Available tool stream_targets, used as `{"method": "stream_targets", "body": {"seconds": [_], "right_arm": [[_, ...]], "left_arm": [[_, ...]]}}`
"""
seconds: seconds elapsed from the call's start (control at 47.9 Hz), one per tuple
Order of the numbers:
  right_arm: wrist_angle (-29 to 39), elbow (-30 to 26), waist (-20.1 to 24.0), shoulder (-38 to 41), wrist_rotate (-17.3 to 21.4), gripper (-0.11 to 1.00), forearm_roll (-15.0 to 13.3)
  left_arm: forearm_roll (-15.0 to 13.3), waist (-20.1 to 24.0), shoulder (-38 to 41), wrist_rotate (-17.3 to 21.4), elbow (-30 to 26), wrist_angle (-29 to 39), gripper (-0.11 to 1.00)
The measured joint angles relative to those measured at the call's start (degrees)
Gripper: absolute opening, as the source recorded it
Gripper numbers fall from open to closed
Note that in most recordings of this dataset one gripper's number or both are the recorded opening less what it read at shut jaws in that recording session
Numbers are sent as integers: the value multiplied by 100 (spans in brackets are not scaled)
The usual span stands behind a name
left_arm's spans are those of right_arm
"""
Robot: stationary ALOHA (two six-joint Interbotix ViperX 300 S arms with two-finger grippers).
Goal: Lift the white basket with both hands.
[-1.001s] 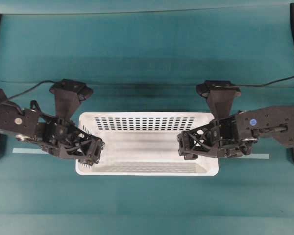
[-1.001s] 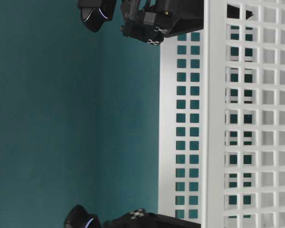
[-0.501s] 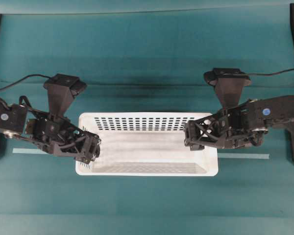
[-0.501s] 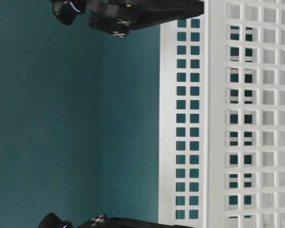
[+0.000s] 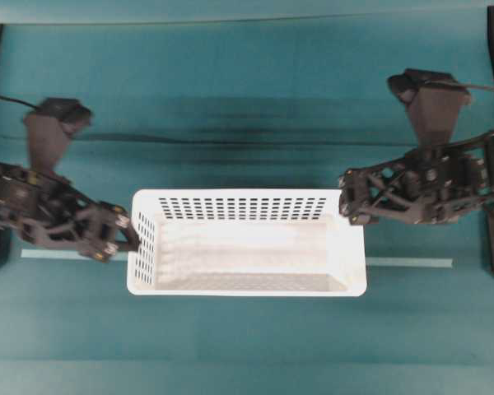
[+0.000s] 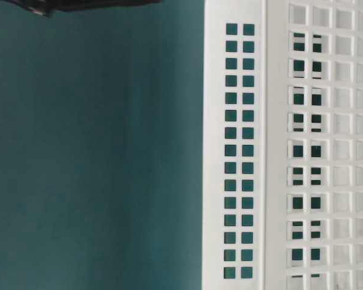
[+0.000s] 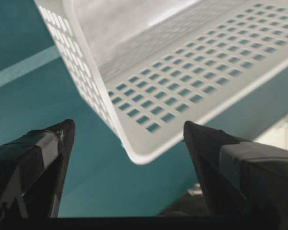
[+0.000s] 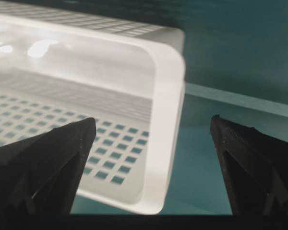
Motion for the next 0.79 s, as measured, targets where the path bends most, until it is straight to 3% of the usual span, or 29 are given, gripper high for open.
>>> {"method": "stream_targets", "body": {"seconds": [0.125, 0.313, 0.626, 0.793], "right_arm": [[-580, 88, 35, -325, -510, 99, -114], [-1749, 404, 44, -642, -1424, 99, -167], [-3322, 809, 44, -1213, -2830, 98, -176], [-3595, 1002, 53, -1538, -3700, 98, -176]], "left_arm": [[-9, 0, -475, 44, 132, 0, 91], [-9, 0, -1160, 580, 343, -132, 91], [0, 0, -1828, 2575, 475, -1028, 91], [0, 9, -1916, 3560, 475, -1529, 91]]}}
